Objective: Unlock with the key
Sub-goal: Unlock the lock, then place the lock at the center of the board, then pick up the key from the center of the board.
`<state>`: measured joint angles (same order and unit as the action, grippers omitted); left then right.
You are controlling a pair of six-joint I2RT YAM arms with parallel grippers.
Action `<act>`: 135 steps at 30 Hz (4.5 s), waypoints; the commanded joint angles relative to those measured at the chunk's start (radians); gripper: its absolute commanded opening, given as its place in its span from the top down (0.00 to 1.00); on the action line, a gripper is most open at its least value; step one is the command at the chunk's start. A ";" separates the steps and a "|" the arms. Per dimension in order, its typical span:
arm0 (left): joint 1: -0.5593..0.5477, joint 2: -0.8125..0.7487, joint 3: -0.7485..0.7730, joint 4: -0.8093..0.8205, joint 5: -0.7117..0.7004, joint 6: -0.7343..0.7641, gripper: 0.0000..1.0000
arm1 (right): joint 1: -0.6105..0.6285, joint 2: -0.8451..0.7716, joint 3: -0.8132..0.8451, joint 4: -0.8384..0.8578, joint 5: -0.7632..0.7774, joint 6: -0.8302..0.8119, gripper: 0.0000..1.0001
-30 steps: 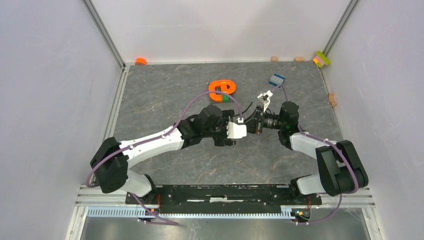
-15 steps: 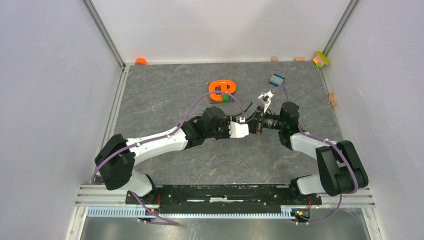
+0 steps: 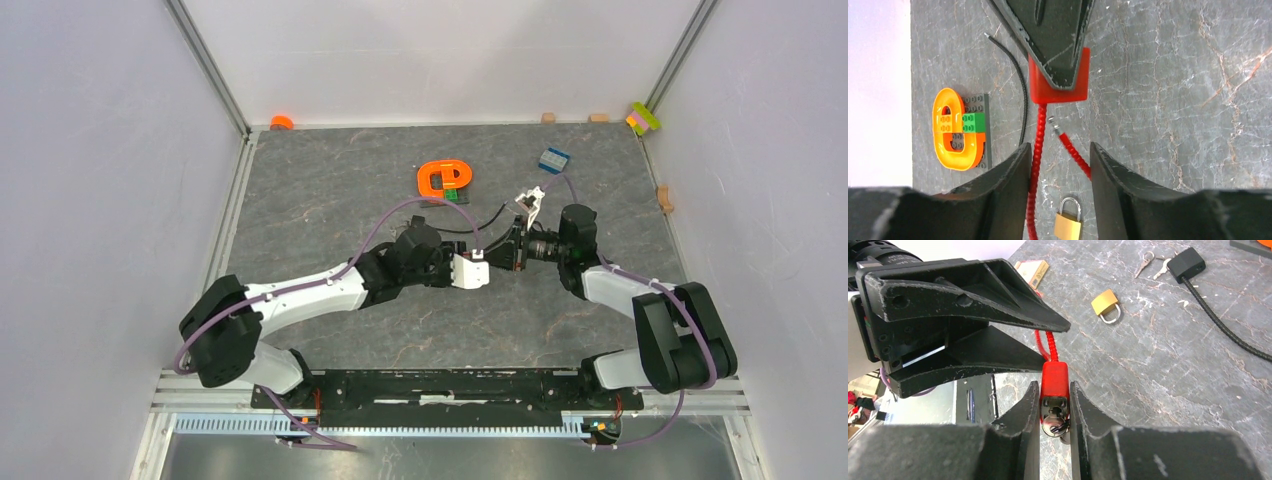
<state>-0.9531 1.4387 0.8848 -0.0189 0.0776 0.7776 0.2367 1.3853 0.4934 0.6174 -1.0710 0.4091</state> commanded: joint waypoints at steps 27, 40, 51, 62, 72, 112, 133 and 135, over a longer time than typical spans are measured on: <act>0.113 -0.119 0.104 -0.131 0.058 -0.164 0.04 | -0.297 -0.045 -0.021 0.164 -0.040 0.229 1.00; 0.125 -0.111 0.109 -0.128 0.081 -0.187 0.01 | -0.373 0.113 0.068 -0.193 0.128 -0.079 1.00; 0.126 -0.083 0.116 -0.122 0.019 -0.207 0.00 | -0.386 0.351 0.181 -0.260 0.176 -0.205 0.84; 0.178 -0.053 0.095 -0.136 -0.006 -0.214 0.00 | -0.420 0.434 0.236 -0.296 0.175 -0.262 0.57; 0.344 0.013 0.138 -0.257 0.129 -0.238 0.00 | -0.425 0.345 0.297 -0.381 0.232 -0.400 0.22; 0.648 0.404 0.398 -0.451 0.249 -0.454 0.17 | 0.406 0.377 0.670 -0.771 0.516 -0.888 0.14; 0.646 0.570 0.533 -0.460 0.282 -0.591 0.49 | 0.405 0.238 0.528 -0.747 0.545 -0.894 0.13; 0.646 0.577 0.540 -0.467 0.287 -0.598 0.52 | 0.406 0.237 0.524 -0.743 0.547 -0.893 0.14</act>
<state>-0.3042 1.9991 1.3777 -0.4847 0.3355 0.2317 0.6437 1.6600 1.0279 -0.1665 -0.5327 -0.4770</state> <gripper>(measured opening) 0.505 0.865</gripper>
